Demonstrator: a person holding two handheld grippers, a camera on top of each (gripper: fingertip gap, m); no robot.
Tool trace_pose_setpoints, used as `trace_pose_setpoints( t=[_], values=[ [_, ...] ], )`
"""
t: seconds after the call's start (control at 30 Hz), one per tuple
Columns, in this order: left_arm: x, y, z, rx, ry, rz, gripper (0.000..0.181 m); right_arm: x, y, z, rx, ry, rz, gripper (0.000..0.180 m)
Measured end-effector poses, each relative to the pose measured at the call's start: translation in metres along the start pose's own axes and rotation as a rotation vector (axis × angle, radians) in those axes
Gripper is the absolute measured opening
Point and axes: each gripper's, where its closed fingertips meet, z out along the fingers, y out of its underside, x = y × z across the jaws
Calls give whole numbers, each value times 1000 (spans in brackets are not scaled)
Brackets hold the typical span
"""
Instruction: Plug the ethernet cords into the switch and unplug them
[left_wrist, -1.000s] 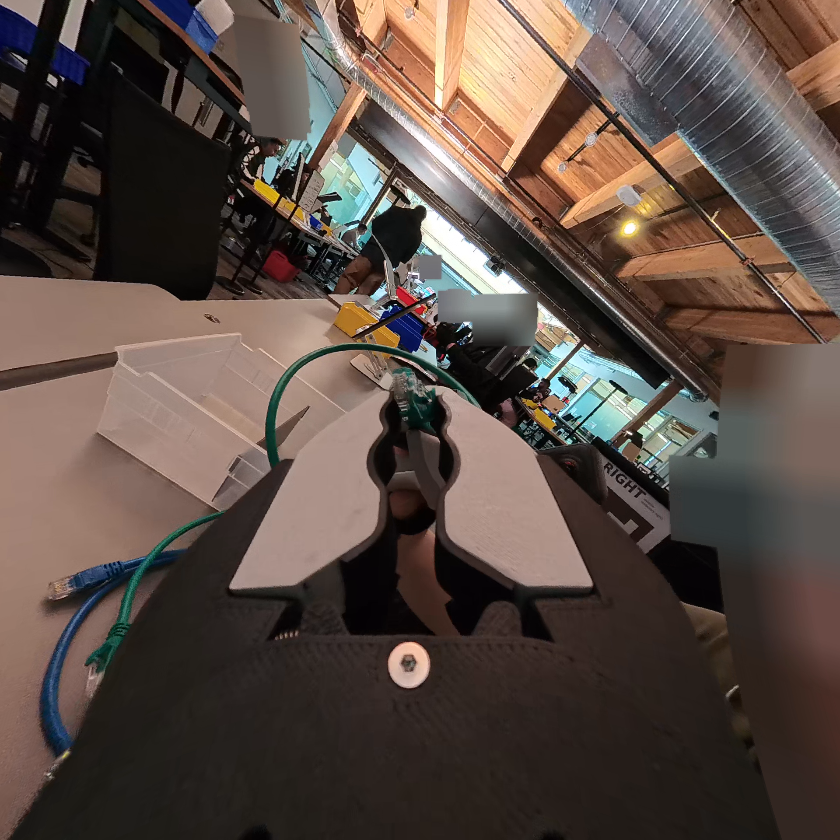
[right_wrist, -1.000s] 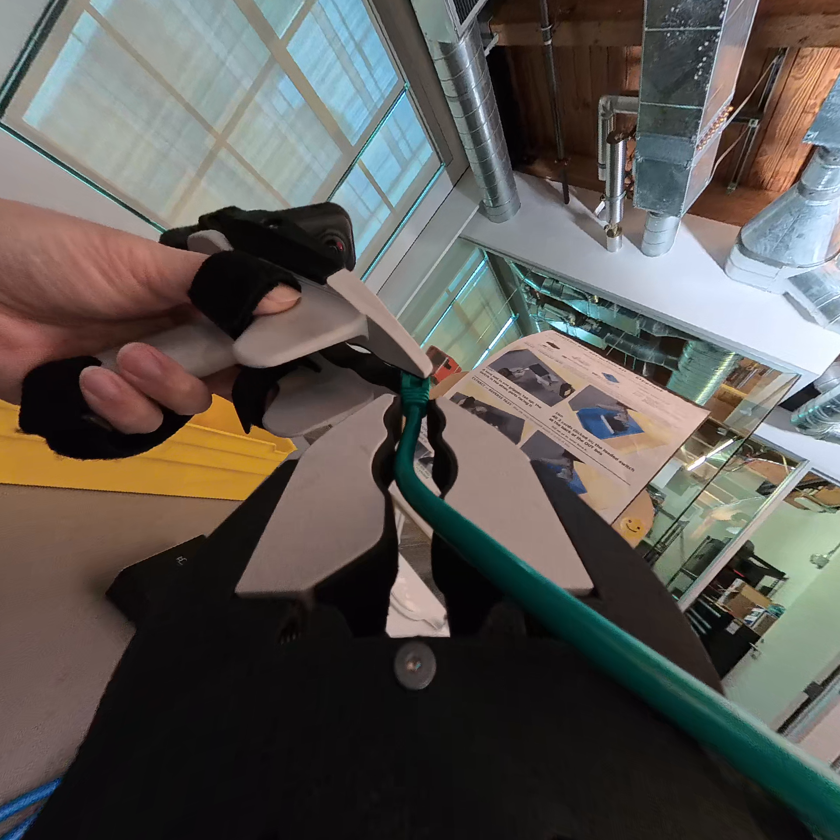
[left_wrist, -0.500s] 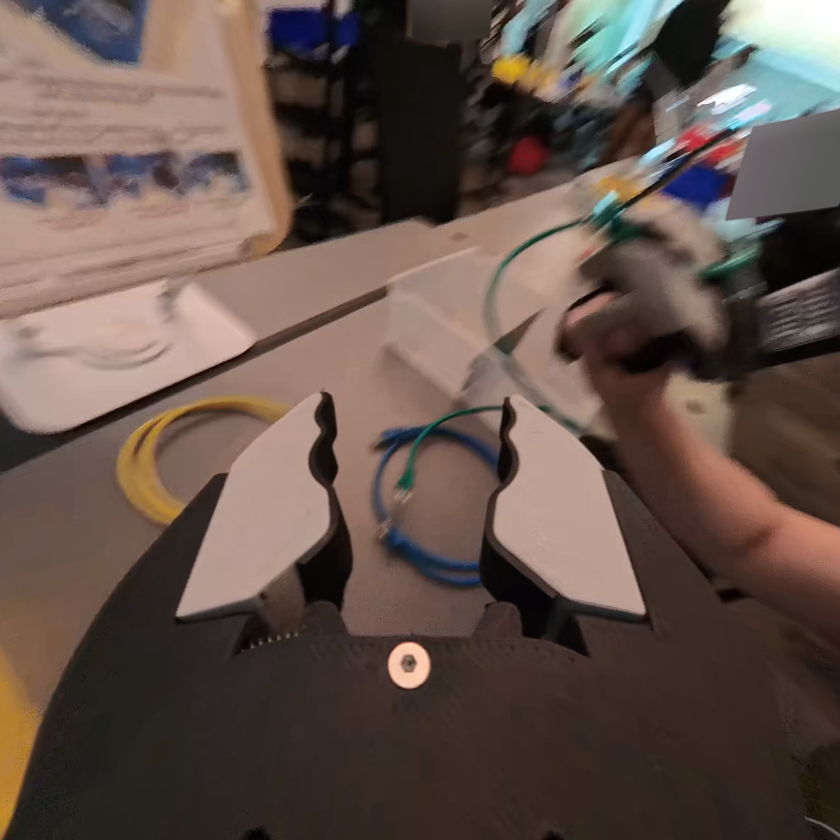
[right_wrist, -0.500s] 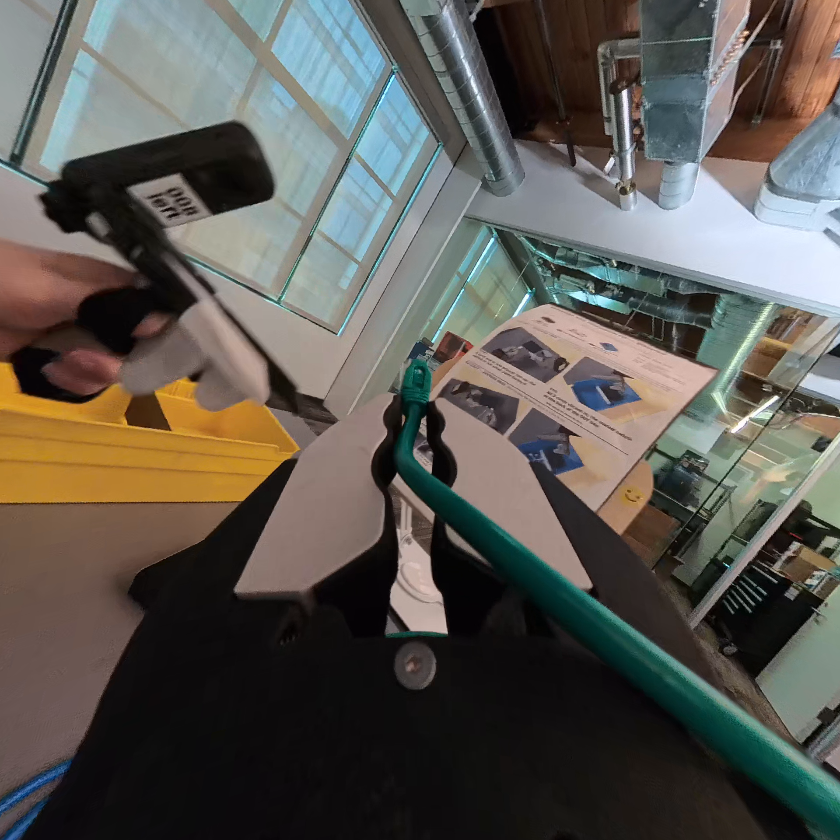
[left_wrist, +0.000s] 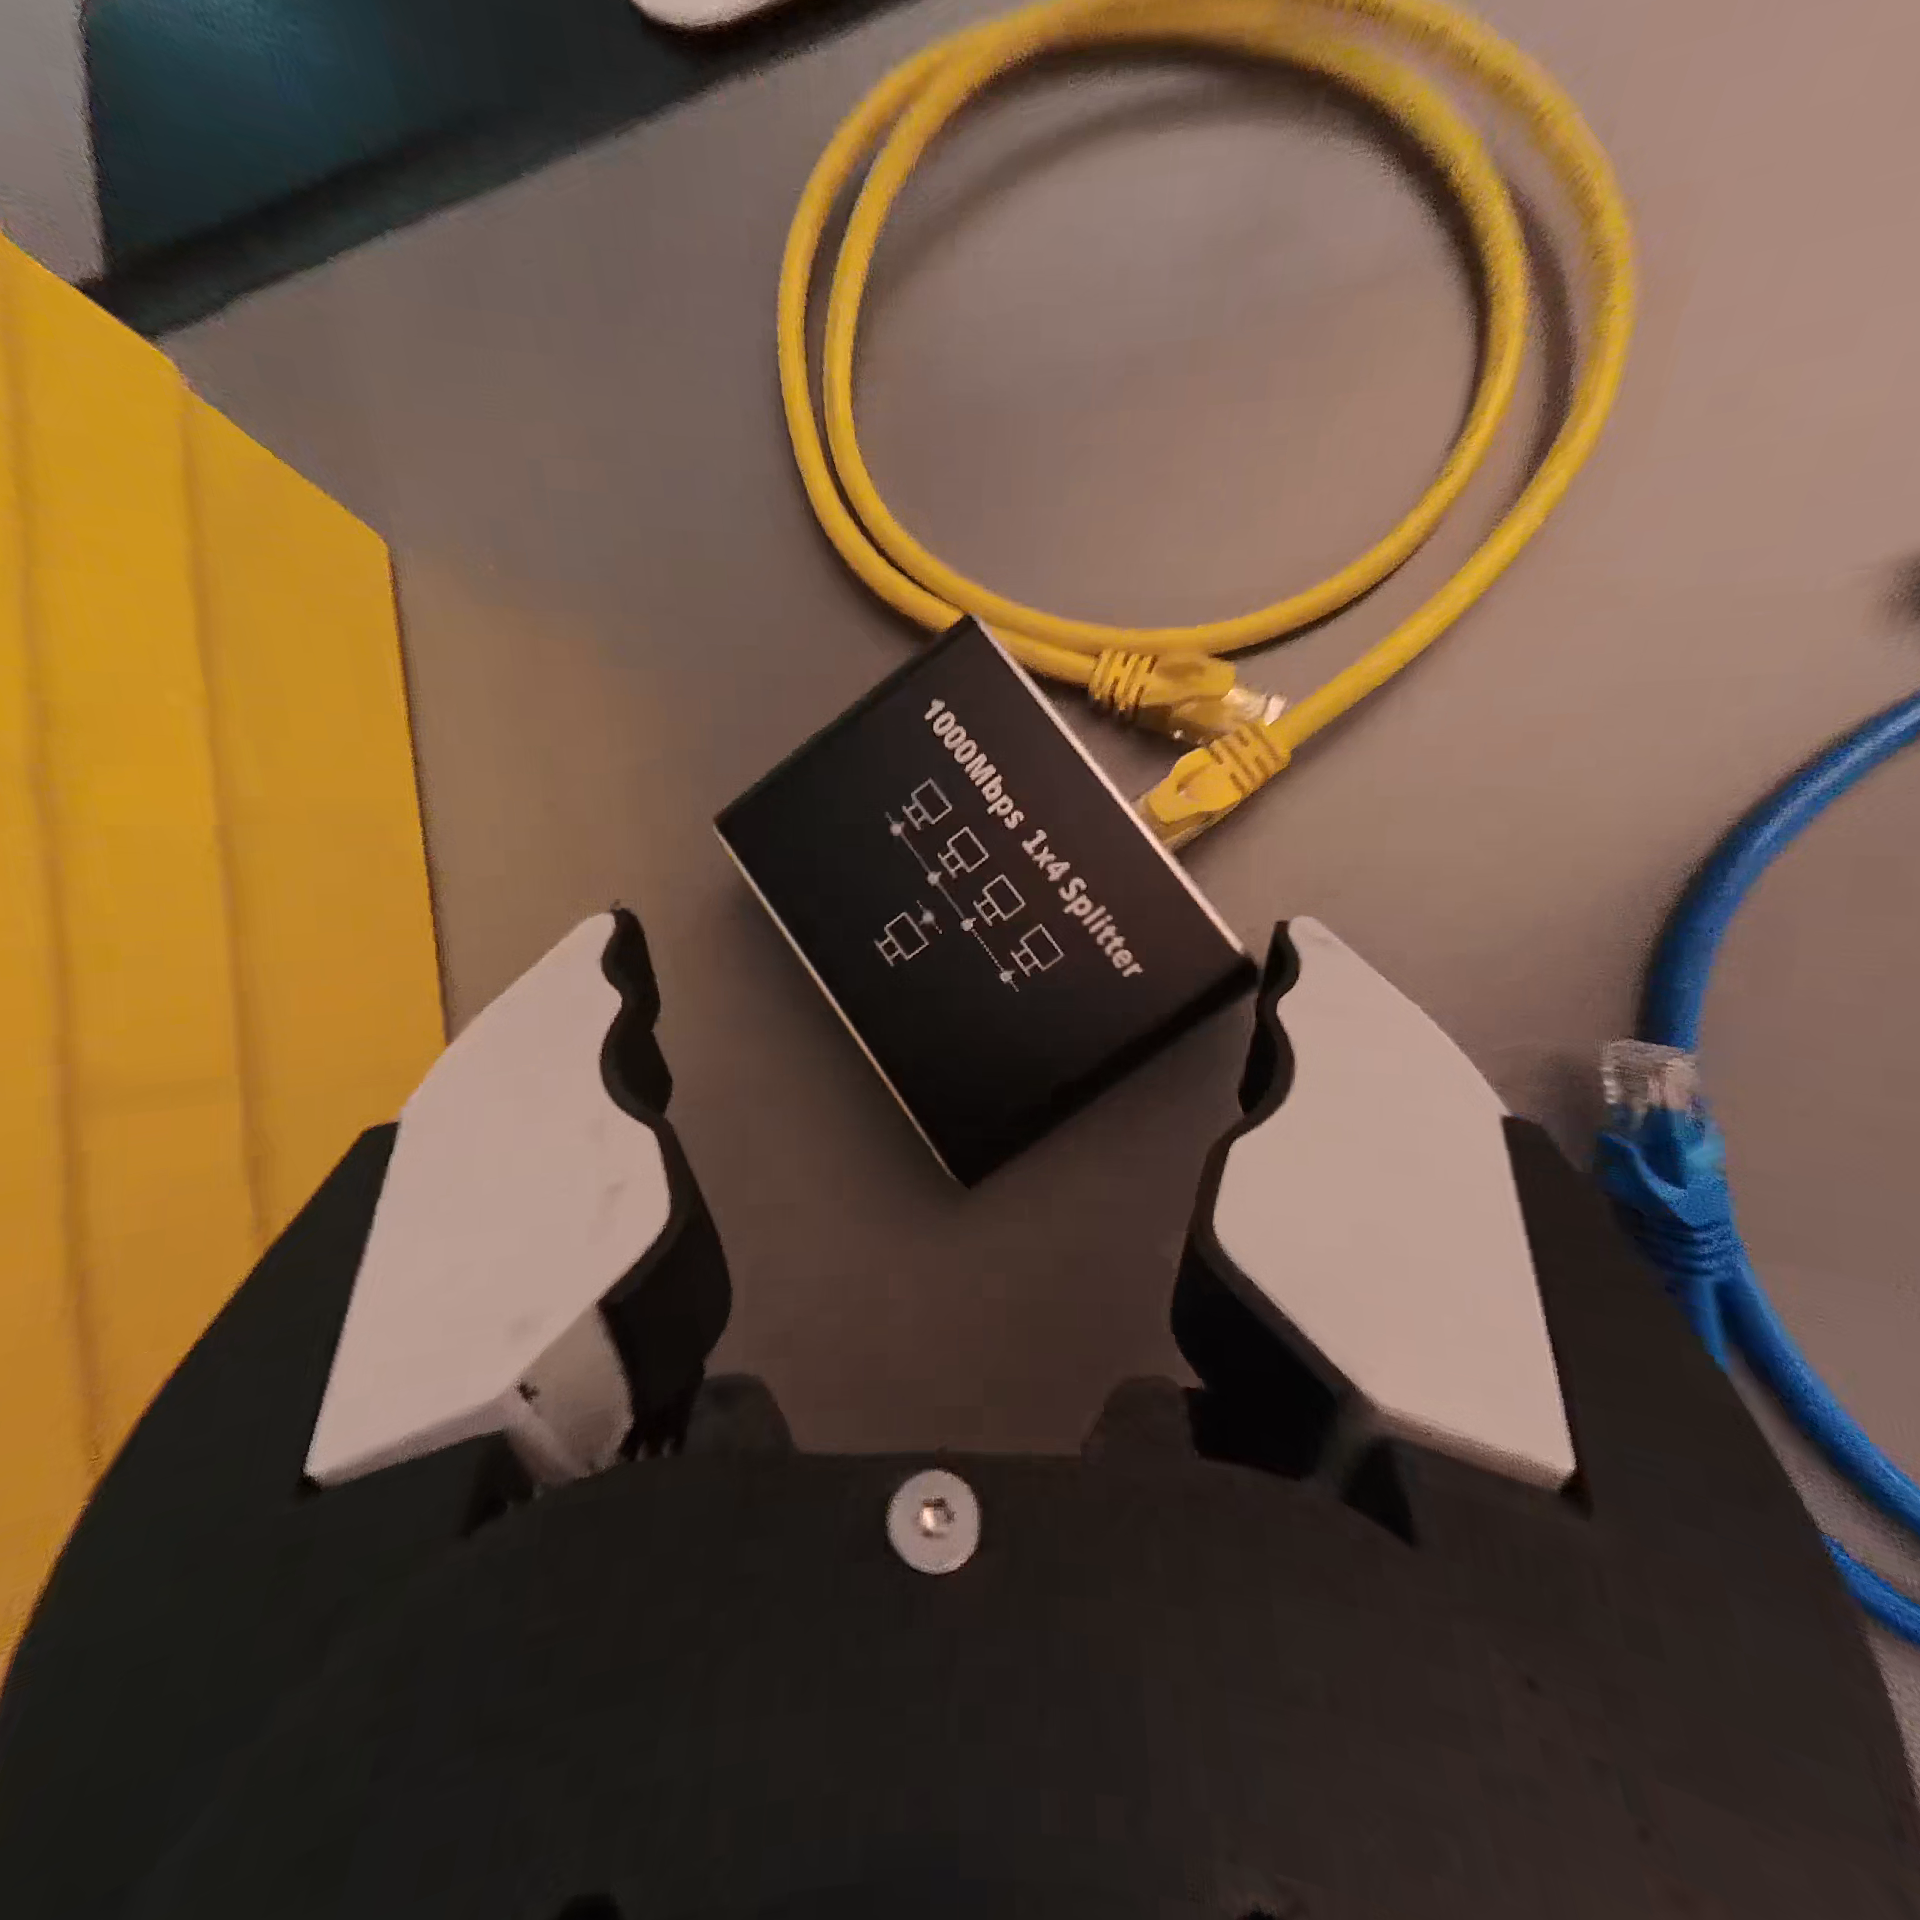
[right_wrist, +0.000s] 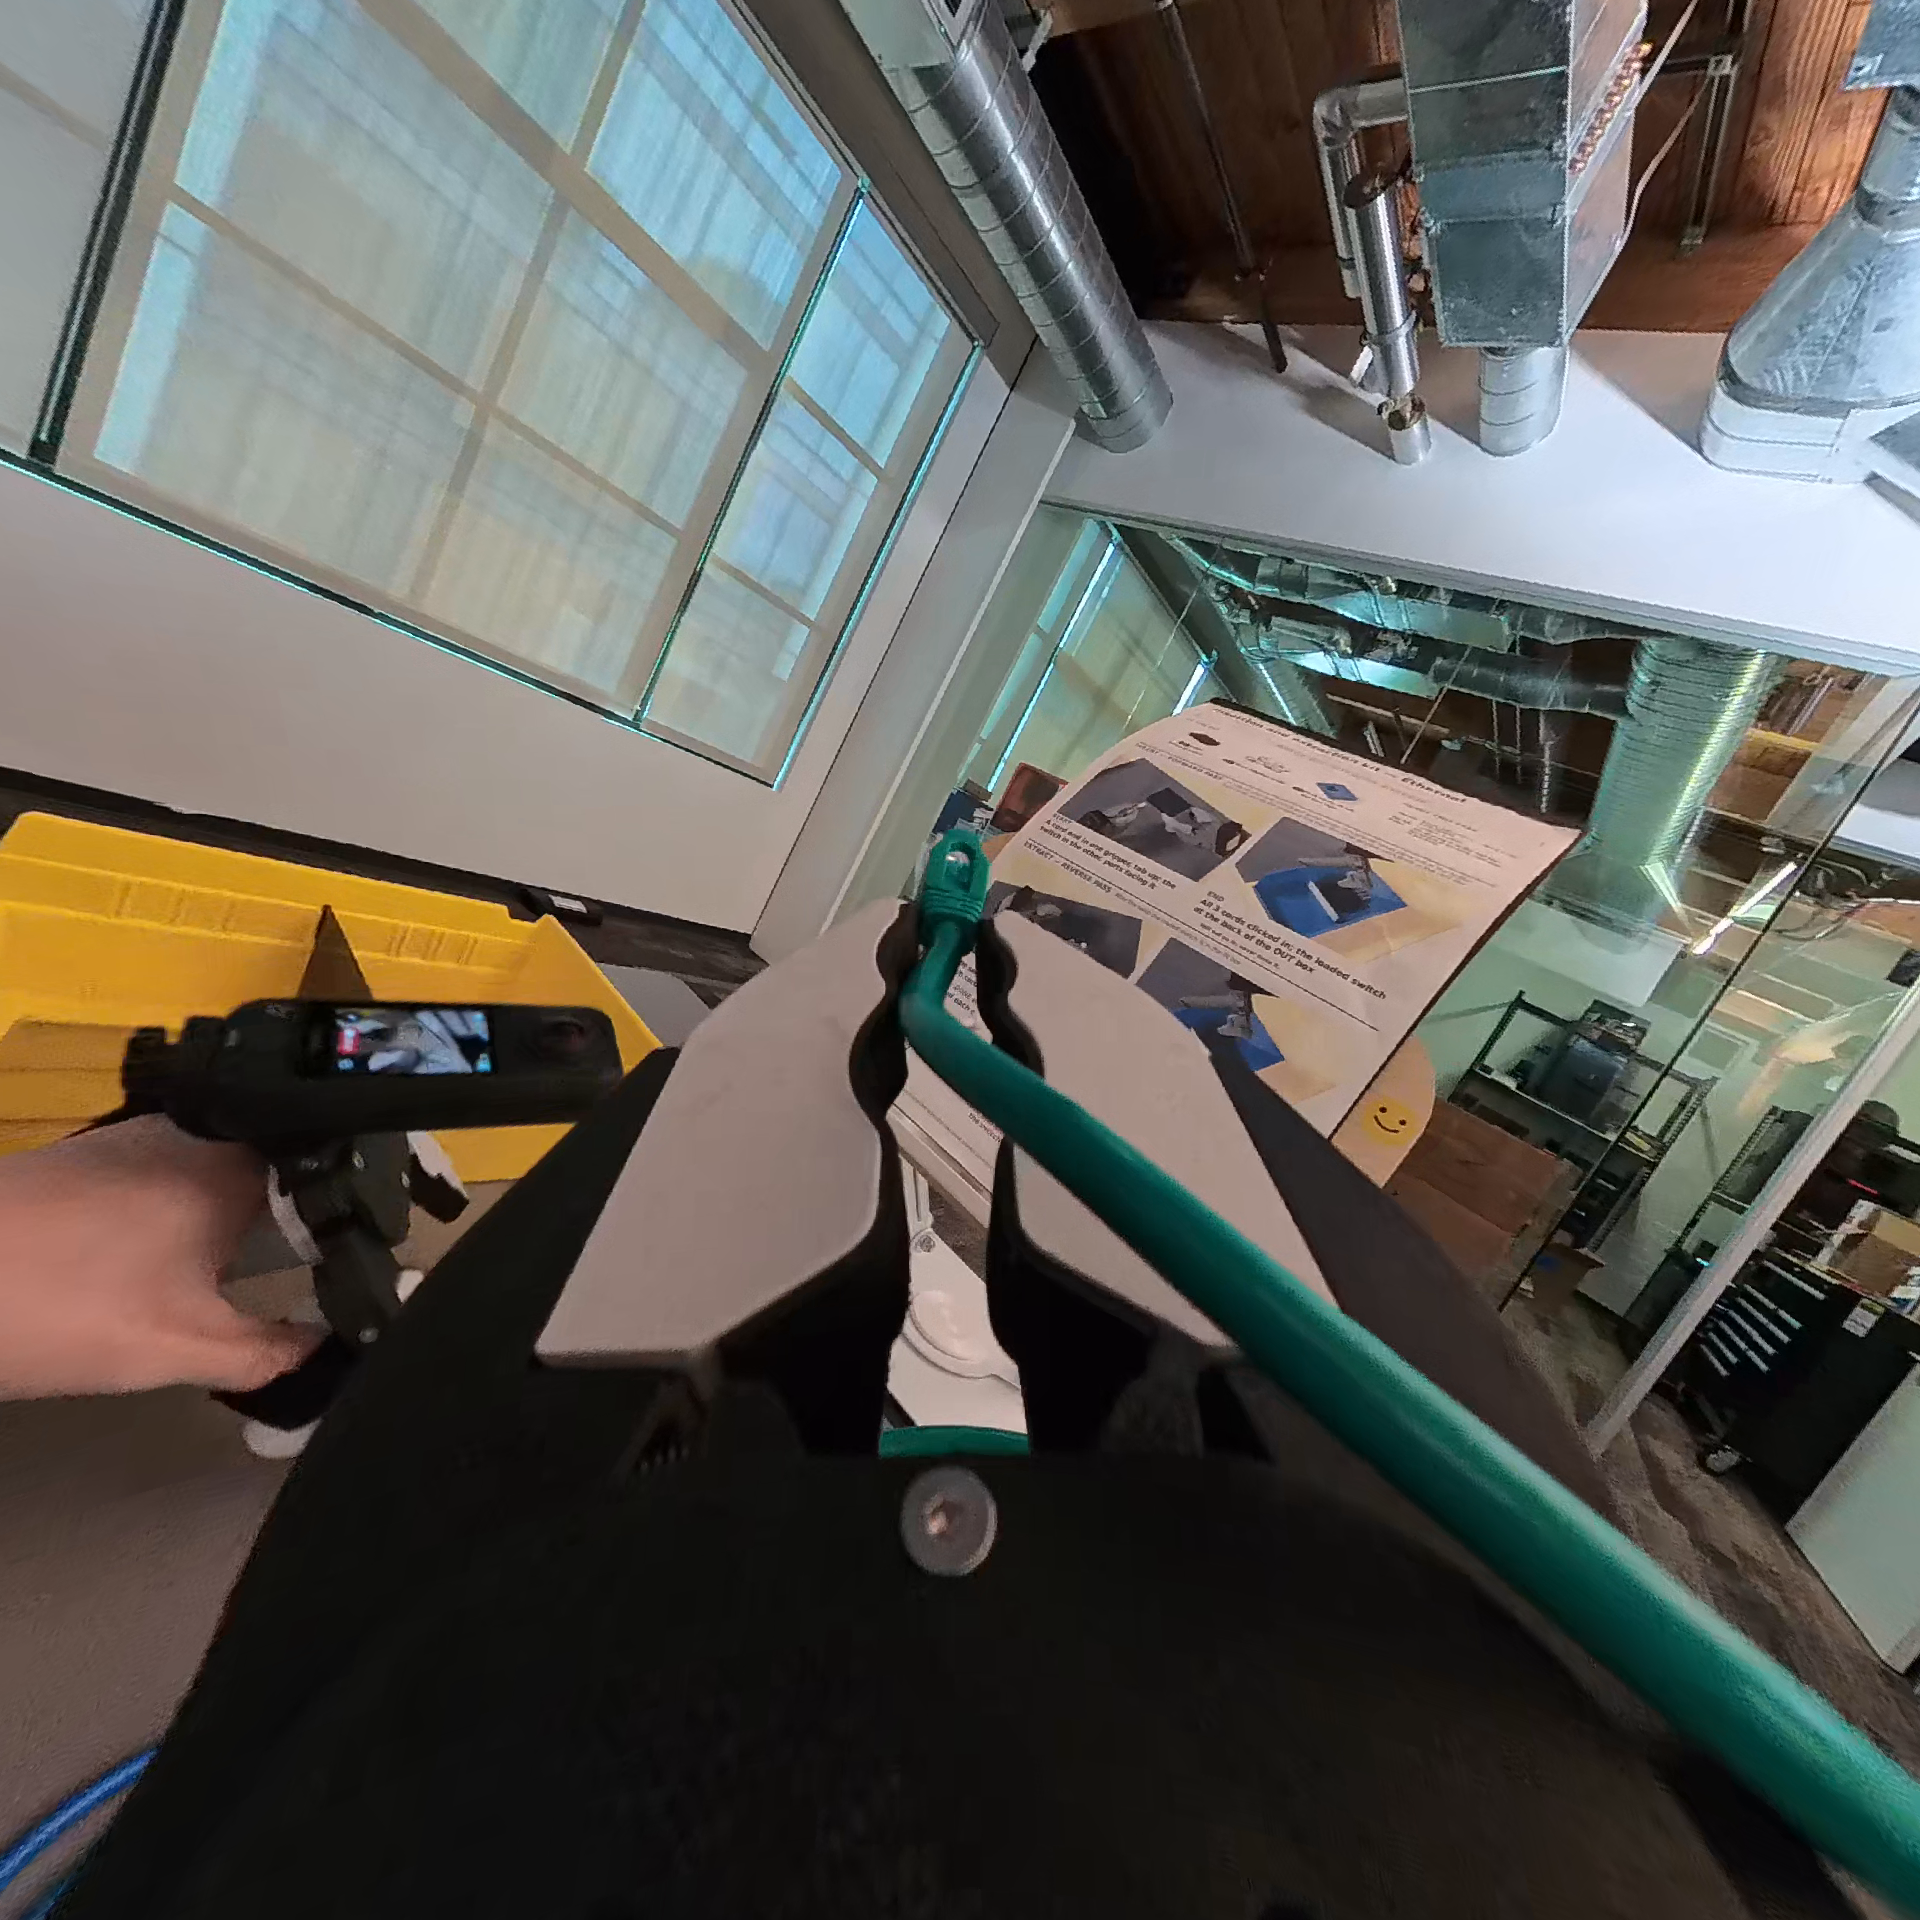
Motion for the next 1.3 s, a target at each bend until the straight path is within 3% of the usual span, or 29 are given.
trace_pose_setpoints(
  t=[0.07, 0.13, 0.27, 0.37, 0.43, 0.5, 0.63, 0.8, 0.9, 1.07, 1.3],
  values=[
    [3, 10, 6, -57, 46, -21, 109, 0, 0, 0, -7, -3, -12, 10],
    [9, 18, 5, -99, 143, -34, 87, -2, 0, 0, -10, -14, -15, 10],
    [-15, 34, 0, -153, 141, -68, 76, -5, 1, 2, -17, -35, -3, 10],
    [-26, 35, 1, -117, 132, -114, 76, -6, 4, 4, -22, -44, -4, 10],
    [-26, 33, 4, -87, 130, -146, 93, -8, 5, 5, -26, -52, 1, 10],
    [-28, 32, 10, -77, 115, -171, 100, -11, 7, 6, -34, -57, -3, 11],
    [-26, 30, 16, -91, 124, -175, 81, -15, 12, 9, -55, -64, -27, 11],
    [-27, 29, 17, -85, 135, -156, 82, -19, 19, 12, -73, -75, -30, 11],
    [-27, 26, 20, -55, 138, -146, 92, -21, 22, 14, -83, -83, -27, 11],
    [-26, 21, 22, -70, 178, -103, 82, -25, 25, 15, -101, -89, -50, 11],
    [-25, 19, 23, -39, 187, -81, 87, -23, 27, 15, -105, -89, -46, 11]
  ],
)
